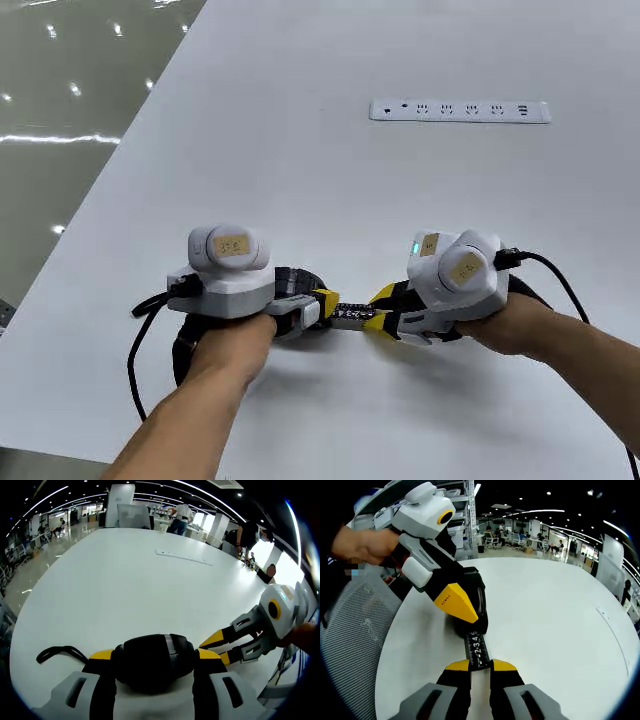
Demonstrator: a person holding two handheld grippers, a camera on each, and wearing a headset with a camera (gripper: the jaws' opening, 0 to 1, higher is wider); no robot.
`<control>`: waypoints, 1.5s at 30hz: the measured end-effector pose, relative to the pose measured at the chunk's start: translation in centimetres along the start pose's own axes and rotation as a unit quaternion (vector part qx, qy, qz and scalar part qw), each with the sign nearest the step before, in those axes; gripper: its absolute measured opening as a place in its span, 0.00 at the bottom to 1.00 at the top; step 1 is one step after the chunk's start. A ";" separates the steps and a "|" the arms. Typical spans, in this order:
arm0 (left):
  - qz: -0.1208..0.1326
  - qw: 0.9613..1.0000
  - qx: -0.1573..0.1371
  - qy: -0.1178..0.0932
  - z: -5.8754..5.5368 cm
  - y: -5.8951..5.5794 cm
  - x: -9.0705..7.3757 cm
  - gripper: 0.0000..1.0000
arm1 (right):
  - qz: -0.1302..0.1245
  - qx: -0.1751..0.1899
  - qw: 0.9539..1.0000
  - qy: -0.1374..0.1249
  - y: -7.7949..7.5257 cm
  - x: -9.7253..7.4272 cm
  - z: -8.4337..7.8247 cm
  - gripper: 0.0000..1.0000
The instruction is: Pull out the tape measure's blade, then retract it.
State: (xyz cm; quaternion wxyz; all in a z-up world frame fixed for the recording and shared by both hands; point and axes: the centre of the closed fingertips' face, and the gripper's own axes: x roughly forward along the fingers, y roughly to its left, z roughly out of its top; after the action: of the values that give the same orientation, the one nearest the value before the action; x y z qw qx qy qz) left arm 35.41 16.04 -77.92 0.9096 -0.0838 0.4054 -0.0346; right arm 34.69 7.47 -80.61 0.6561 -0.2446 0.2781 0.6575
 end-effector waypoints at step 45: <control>-0.001 1.000 -0.003 0.001 0.0 0.0 -0.1 0.57 | 0.023 -0.036 0.999 0.002 0.7 2.4 2.1 0.11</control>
State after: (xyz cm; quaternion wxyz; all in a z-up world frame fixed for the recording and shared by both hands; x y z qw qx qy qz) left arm 35.34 16.08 -77.79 0.9090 -0.0871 0.4061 -0.0338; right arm 34.03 10.66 -80.65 0.6310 -0.2634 0.2612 0.6813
